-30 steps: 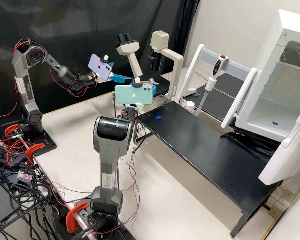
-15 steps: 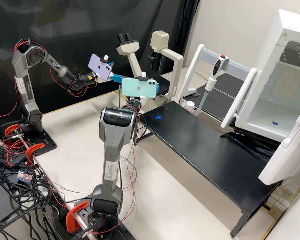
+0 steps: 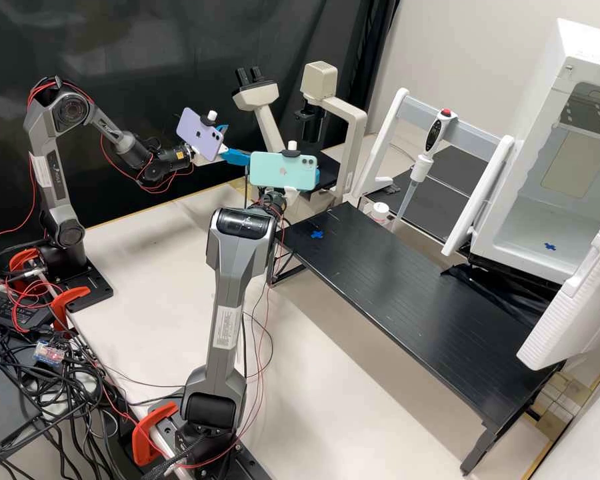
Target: Move the petri dish to the microscope
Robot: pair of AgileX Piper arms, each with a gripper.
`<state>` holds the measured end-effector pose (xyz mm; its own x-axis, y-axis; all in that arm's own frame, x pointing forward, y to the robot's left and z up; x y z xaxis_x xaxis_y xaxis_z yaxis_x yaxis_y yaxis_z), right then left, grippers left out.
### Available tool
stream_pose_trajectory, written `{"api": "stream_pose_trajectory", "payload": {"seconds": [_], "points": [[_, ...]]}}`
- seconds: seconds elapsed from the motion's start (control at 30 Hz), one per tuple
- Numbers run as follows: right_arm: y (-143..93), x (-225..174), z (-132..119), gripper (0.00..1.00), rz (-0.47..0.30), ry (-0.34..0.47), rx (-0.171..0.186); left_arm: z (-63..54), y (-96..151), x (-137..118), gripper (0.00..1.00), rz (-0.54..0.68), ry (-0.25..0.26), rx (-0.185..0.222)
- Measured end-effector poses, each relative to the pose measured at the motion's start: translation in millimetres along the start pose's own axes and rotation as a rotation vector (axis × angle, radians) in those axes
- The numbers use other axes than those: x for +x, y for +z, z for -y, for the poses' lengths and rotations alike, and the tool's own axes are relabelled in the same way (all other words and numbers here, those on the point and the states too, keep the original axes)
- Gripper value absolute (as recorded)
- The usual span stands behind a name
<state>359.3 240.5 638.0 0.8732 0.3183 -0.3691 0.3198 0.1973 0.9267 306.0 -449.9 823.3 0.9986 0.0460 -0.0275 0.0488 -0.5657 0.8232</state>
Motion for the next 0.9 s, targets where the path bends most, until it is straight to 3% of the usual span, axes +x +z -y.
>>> {"api": "stream_pose_trajectory", "payload": {"seconds": [0.17,0.8,0.9], "points": [[-1,16,1,0.00,0.022,0.010,0.001,0.0,0,0,1.00,0.000,0.000,0.000],[2,70,-1,0.00,0.109,-0.031,0.068,0.0,0,0,1.00,0.000,0.000,0.000],[4,75,2,0.00,0.112,-0.052,0.066,0.0,0,0,1.00,0.000,0.000,0.000]]}}
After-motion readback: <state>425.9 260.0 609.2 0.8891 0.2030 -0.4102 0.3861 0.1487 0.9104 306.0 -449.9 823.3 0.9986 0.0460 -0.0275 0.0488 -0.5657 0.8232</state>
